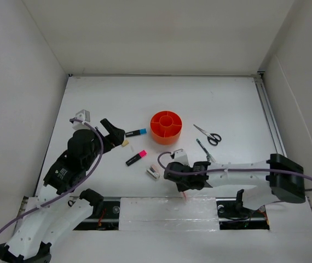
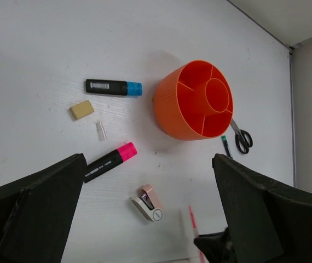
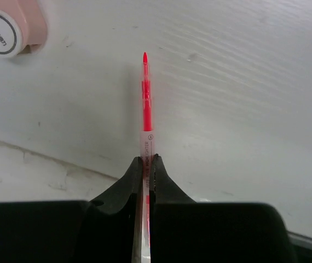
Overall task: Sort the stationery into containers
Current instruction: Pick up the pen from the center of the board, then close the pen cap on the pen.
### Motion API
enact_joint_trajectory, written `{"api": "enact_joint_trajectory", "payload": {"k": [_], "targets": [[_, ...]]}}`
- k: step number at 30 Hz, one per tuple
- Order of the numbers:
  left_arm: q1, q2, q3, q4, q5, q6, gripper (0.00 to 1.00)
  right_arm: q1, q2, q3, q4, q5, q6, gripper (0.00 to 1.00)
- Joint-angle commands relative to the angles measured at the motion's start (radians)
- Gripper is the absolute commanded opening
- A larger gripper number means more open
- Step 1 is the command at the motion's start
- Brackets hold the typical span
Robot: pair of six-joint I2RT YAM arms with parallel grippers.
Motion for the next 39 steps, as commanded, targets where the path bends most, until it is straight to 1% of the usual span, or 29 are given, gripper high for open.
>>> {"api": "enact_joint_trajectory", "payload": {"k": [1,2,5,11,14,15,16,19,21,23,24,26,28,29,31,32,34,39], "targets": [[0.004,0.053,-0.057,0.072,0.004,-0.051,1.00,0.009,-0.134,0.064,-0.230,0.110,0.082,0.00],[0.004,0.070,-0.067,0.072,0.004,-0.071,1.00,0.009,-0.155,0.096,-0.257,0.159,0.082,0.00],[0.004,0.162,-0.091,0.083,0.004,-0.083,1.00,0.009,-0.234,0.128,-0.280,0.215,0.070,0.00],[0.004,0.318,-0.102,0.138,-0.016,-0.129,0.98,0.018,-0.329,0.148,-0.236,0.226,-0.007,0.00],[0.004,0.386,-0.092,0.164,-0.016,-0.149,0.98,0.018,-0.352,0.148,-0.217,0.236,-0.019,0.00],[0.004,0.406,-0.091,0.173,-0.016,-0.149,0.95,0.018,-0.366,0.139,-0.206,0.247,-0.041,0.00],[0.004,0.424,-0.091,0.174,-0.028,-0.161,0.95,0.018,-0.375,0.139,-0.206,0.247,-0.050,0.00],[0.004,0.496,-0.101,0.206,-0.016,-0.171,0.85,0.018,-0.401,0.139,-0.186,0.247,-0.090,0.00],[0.004,0.550,-0.101,0.221,-0.016,-0.180,0.84,0.018,-0.431,0.139,-0.177,0.247,-0.101,0.00],[-0.005,0.582,-0.111,0.230,-0.006,-0.189,0.80,0.018,-0.442,0.130,-0.168,0.247,-0.122,0.00],[-0.006,0.596,-0.111,0.230,-0.017,-0.189,0.78,0.018,-0.442,0.130,-0.168,0.247,-0.122,0.00],[-0.030,0.641,-0.101,0.230,-0.040,-0.201,0.78,0.018,-0.465,0.121,-0.148,0.247,-0.131,0.00],[-0.051,0.679,-0.076,0.218,-0.061,-0.211,0.74,0.018,-0.474,0.111,-0.139,0.247,-0.141,0.00],[-0.052,0.690,-0.065,0.218,-0.062,-0.211,0.74,0.018,-0.484,0.102,-0.139,0.247,-0.141,0.00],[-0.052,0.710,-0.065,0.218,-0.062,-0.221,0.68,0.018,-0.494,0.093,-0.130,0.238,-0.141,0.00],[-0.052,0.725,-0.065,0.218,-0.062,-0.221,0.60,0.018,-0.505,0.084,-0.120,0.238,-0.150,0.00],[-0.052,0.751,-0.065,0.218,-0.074,-0.232,0.57,0.018,-0.514,0.075,-0.111,0.215,-0.150,0.00],[-0.052,0.837,-0.044,0.209,-0.083,-0.243,0.56,0.018,-0.536,0.042,-0.050,0.186,-0.162,0.00]]}}
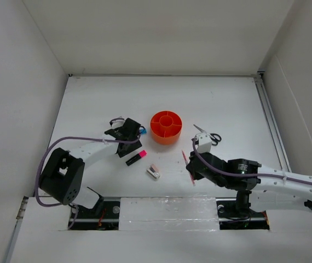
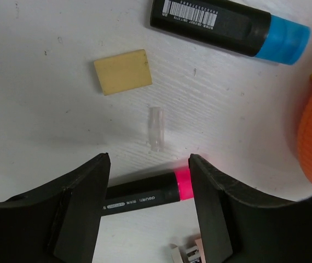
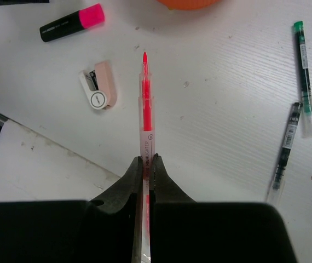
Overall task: Sort the stationery into containers
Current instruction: Close the pen cap on the pen.
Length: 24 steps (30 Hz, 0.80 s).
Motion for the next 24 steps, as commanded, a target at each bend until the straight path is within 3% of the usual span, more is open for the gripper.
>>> {"api": "enact_joint_trajectory", "payload": {"k": [1,8,15,24], "targets": [[-0.001,0.025,0.044,-0.006,-0.030,-0.024,0.56,0.011,-0.025,-0.025,0.091,-0.026,-0.021,0.00],[-0.001,0.097,0.079,-0.006,-0.050,-0.033,0.54,0.011,-0.034,-0.053,0.125,-0.050,-0.041,0.00],[-0.001,0.148,0.112,-0.029,-0.059,-0.043,0.43,0.020,-0.054,-0.062,0.134,-0.059,-0.050,0.00],[-0.001,0.173,0.110,-0.029,-0.059,-0.043,0.40,0.020,-0.083,-0.062,0.134,-0.069,-0.060,0.00]]}}
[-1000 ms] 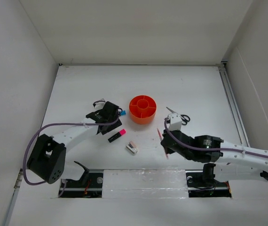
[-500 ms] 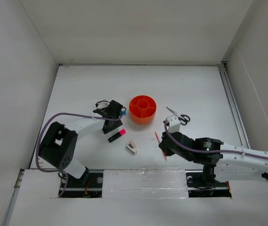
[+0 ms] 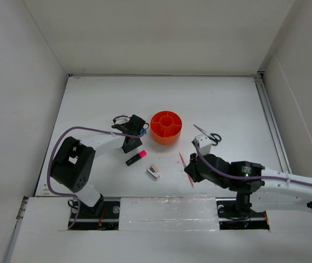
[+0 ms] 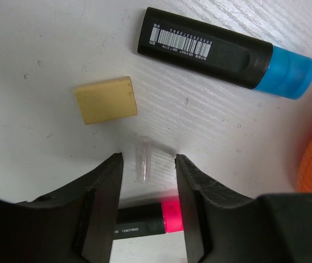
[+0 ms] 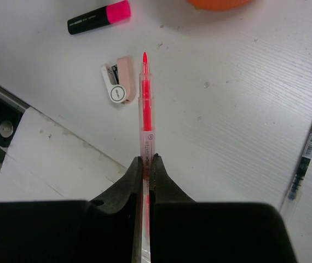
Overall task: Sort the stationery into containers
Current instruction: Close the pen cap on the pen.
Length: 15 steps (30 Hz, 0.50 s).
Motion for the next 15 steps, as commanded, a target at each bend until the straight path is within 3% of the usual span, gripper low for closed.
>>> {"api": "enact_joint_trajectory", "payload": {"k": [1,9,15], "targets": [[-0.001,0.002,0.006,-0.026,-0.020,-0.013,0.37,0.007,-0.020,-0.001,0.043,-0.005,-0.014,0.00],[-0.001,0.042,-0.003,-0.026,-0.020,-0.013,0.27,0.026,-0.020,0.008,0.043,-0.005,-0.014,0.00],[-0.001,0.042,-0.021,-0.017,-0.020,0.006,0.09,0.035,-0.020,0.008,0.043,0.004,-0.014,0.00]]}}
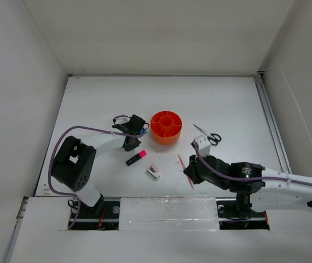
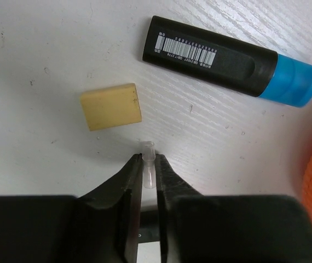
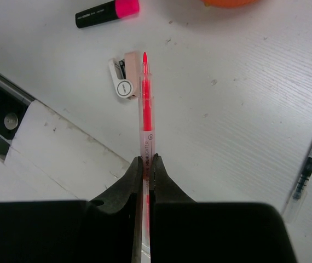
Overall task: Sort the stationery into containers
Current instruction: Close the pen cap on the pen.
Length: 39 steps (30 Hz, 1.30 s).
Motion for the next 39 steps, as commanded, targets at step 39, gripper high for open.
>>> {"api": "enact_joint_trajectory", "payload": {"k": [39], "targets": [[-0.019,-1.052,-0.222,0.390,0.411,0.223,0.00,0.048,0.120,-0.162,0.977,-0.184,-0.078,0.00]]}}
